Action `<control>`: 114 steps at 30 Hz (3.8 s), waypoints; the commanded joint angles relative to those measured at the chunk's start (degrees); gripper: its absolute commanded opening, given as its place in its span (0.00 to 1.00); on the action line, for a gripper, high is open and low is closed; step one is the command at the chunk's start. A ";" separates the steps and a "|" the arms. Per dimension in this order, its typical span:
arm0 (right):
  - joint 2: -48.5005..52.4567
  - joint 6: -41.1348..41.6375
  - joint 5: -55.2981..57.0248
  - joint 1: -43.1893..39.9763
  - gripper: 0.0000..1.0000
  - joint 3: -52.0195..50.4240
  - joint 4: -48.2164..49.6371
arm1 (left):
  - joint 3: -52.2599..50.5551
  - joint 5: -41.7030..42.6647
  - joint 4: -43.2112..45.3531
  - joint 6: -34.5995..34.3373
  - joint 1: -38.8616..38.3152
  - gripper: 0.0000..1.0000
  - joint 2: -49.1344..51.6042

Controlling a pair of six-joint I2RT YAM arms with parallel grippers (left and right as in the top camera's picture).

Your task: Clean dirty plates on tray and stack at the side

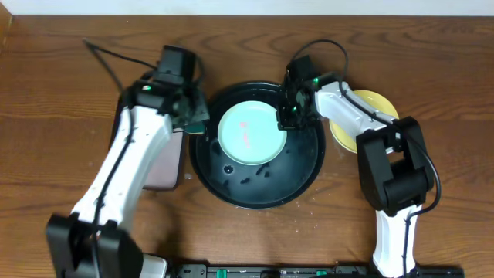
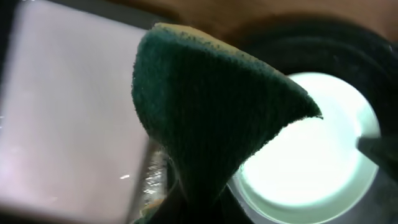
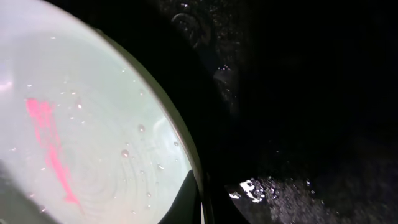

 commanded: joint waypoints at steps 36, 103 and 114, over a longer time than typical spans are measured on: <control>2.99 1.70 -4.28 2.21 0.01 -4.72 0.96 | 0.02 10.05 16.61 -5.64 -11.69 0.07 23.34; 2.99 1.68 -3.85 2.19 0.01 -4.79 1.03 | 6.62 15.85 8.09 3.34 -6.01 0.07 22.62; 0.81 1.16 -3.72 2.19 0.01 -4.48 1.22 | 18.49 8.83 -5.14 3.61 4.35 0.08 12.44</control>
